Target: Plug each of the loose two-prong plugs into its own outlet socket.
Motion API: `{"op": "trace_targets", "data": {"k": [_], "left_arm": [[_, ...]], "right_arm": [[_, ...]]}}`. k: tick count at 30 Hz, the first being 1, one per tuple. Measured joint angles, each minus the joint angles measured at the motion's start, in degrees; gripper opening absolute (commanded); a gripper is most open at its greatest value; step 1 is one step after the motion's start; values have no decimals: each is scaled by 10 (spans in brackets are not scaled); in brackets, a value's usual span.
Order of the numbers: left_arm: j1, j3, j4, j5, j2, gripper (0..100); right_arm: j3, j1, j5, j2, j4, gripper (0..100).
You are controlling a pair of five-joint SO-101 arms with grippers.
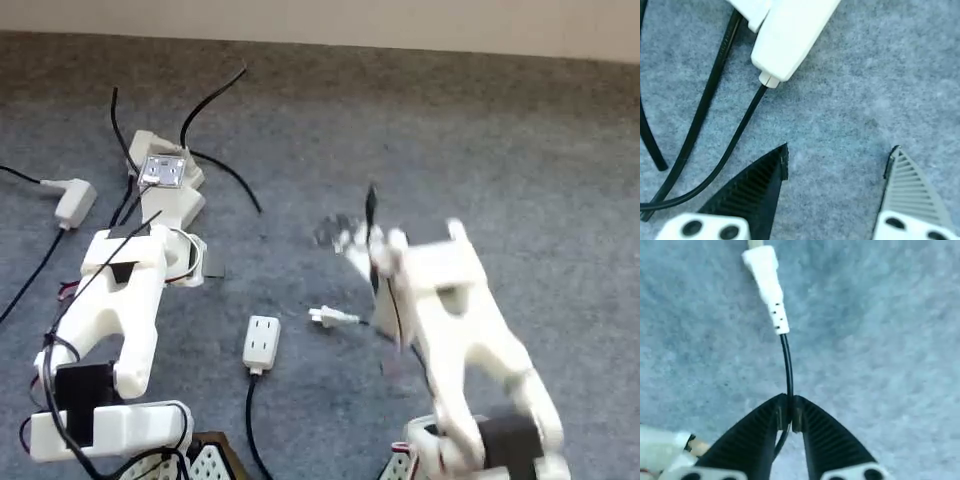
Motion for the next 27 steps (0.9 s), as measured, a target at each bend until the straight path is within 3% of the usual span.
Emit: {"op": "trace_targets", "data": {"k": [4,7,11,19,27], "left_arm": [[0,0,0,0,0,319],[0,0,0,0,0,319],[0,0,0,0,0,319],[0,0,0,0,0,319],[0,0,0,0,0,319]], "right_arm": [[197,-1,3,-154,-85,5],[244,0,4,-169,-94,6],[250,1,4,-167,-95,35],[194,-34,-34,-167,-92,364],[193,-142,-78,-167,-101,372]]}}
